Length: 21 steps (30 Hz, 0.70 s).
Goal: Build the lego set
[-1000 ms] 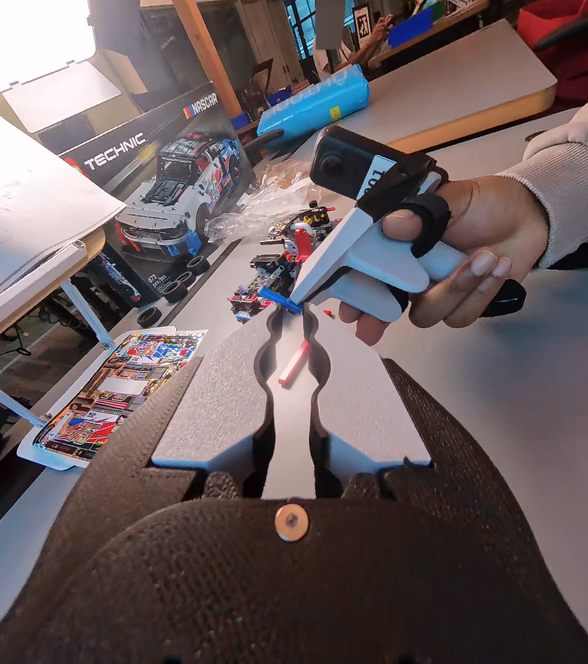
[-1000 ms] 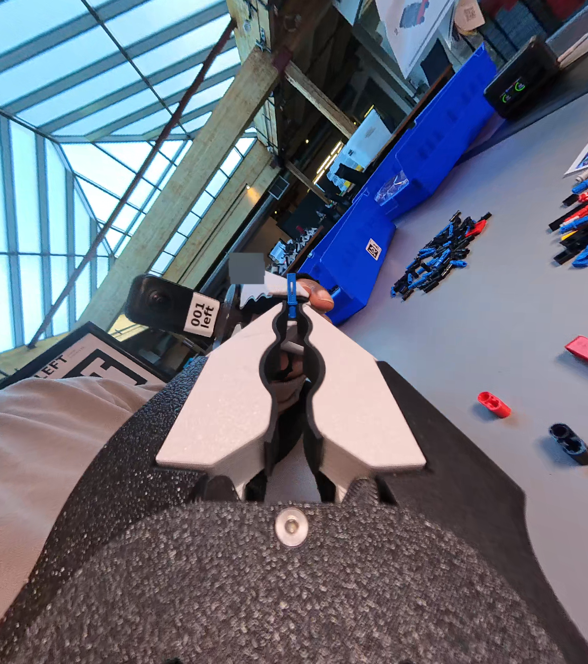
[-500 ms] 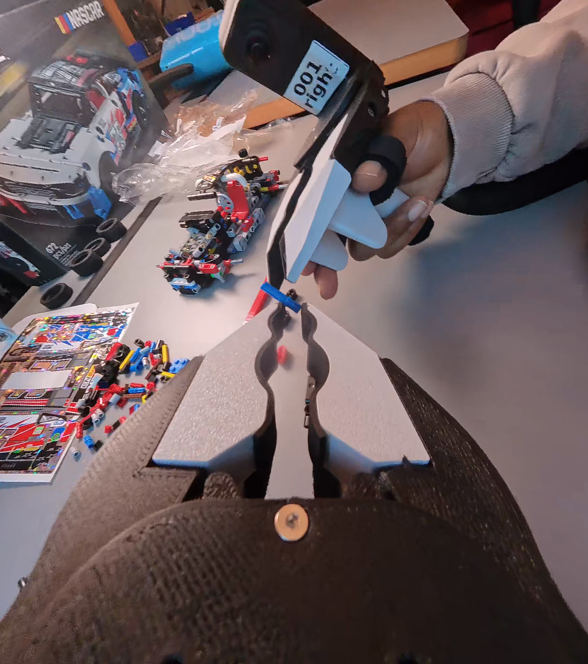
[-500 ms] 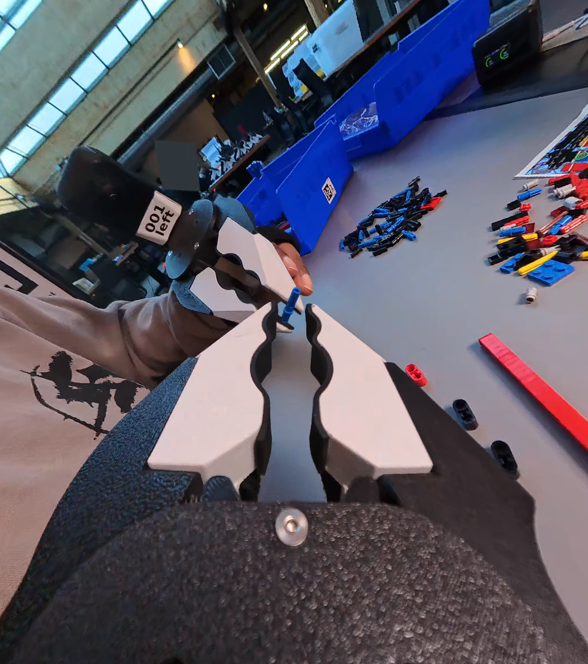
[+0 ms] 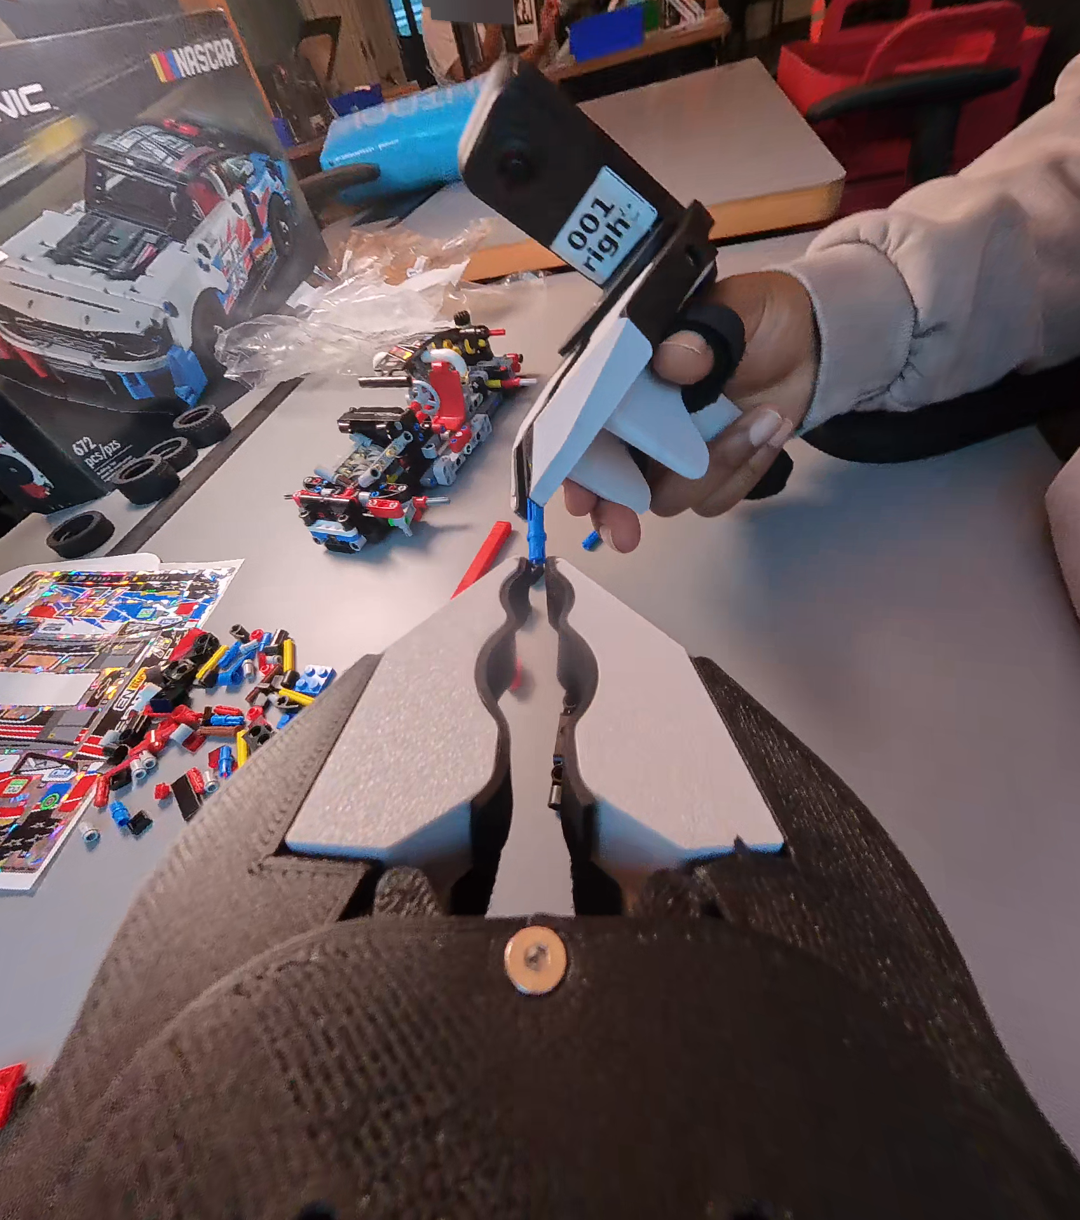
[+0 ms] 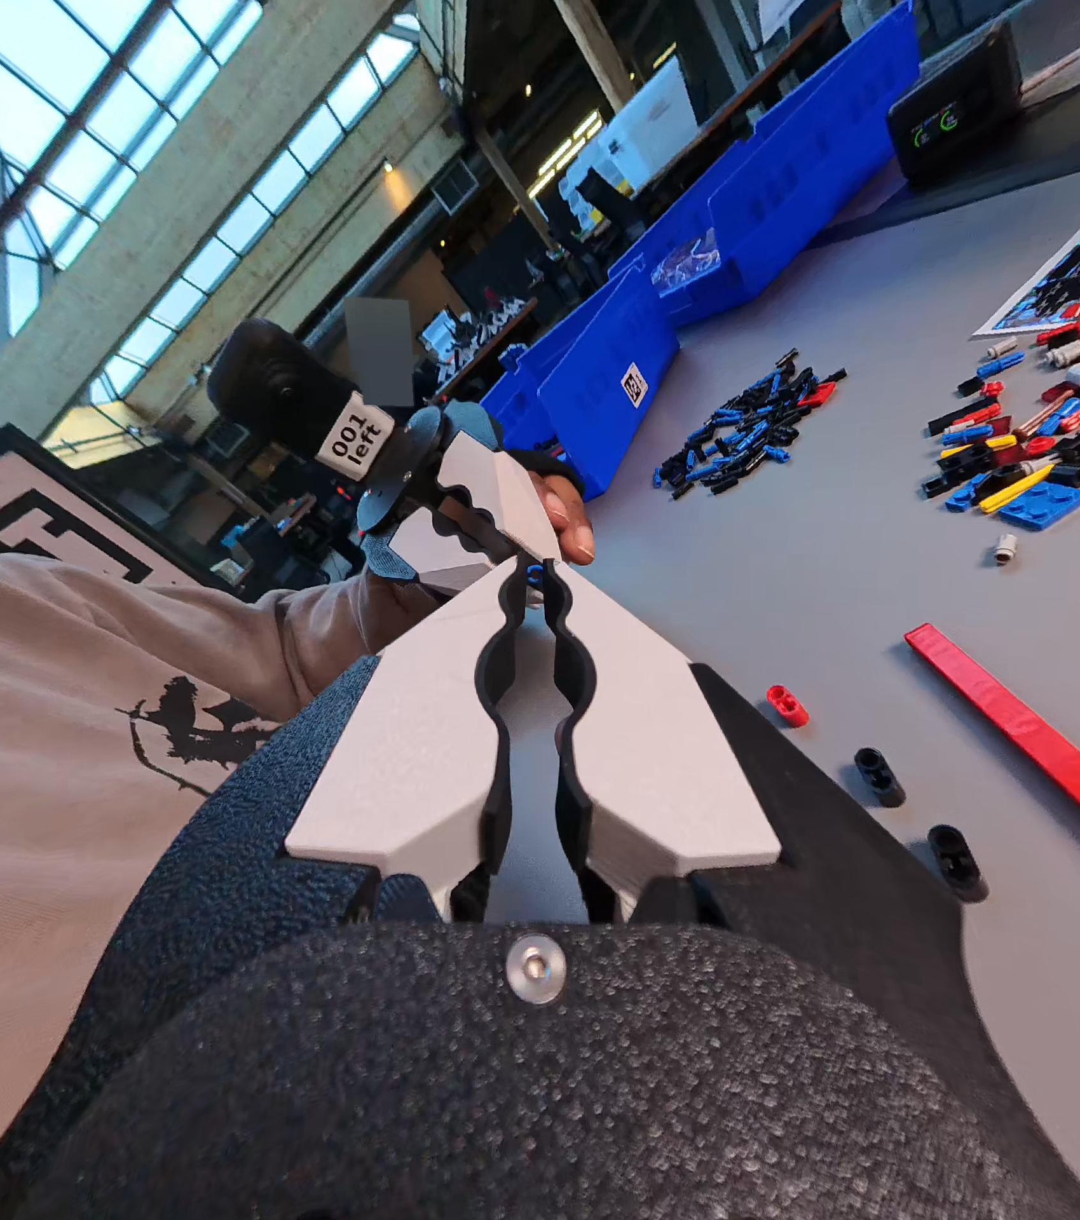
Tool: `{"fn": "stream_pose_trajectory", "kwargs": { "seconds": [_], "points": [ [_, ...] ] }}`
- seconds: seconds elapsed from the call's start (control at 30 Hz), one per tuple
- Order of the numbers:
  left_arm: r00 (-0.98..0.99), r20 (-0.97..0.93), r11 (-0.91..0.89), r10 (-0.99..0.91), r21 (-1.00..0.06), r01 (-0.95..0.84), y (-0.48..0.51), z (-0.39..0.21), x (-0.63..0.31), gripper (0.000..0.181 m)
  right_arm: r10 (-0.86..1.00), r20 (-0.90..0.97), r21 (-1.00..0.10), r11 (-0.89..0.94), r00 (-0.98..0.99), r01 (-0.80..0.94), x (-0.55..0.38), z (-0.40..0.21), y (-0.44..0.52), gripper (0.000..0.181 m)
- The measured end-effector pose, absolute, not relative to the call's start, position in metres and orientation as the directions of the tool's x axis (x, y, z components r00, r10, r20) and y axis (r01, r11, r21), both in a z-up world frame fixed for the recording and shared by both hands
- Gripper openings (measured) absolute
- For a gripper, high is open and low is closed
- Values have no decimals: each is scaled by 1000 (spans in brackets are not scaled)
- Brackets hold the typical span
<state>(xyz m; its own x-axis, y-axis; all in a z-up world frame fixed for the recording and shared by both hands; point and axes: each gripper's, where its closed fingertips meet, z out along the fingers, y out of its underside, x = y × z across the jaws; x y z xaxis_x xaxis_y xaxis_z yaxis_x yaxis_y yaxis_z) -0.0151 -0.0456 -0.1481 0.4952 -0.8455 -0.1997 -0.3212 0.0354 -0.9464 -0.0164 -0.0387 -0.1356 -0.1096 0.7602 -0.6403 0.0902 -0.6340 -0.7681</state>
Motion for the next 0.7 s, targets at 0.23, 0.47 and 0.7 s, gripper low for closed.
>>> {"fn": "stream_pose_trajectory", "kwargs": {
  "seconds": [0.23, 0.47, 0.7],
  "points": [
    [517, -138, 13, -845, -971, -237, -43, -138, -17, 11, 742, -658, -740, -669, -128, -70, -20, -120, -34, 1],
    [518, -149, 12, -843, -966, -258, -43, -139, -19, 0, 736, -662, -740, -672, -140, -31, -20, -126, -38, 2],
    [466, -134, 5, -874, -963, -269, -51, -140, -17, 0, 797, -581, -813, -579, -166, 69, -17, -131, -49, 1]
  ]
}}
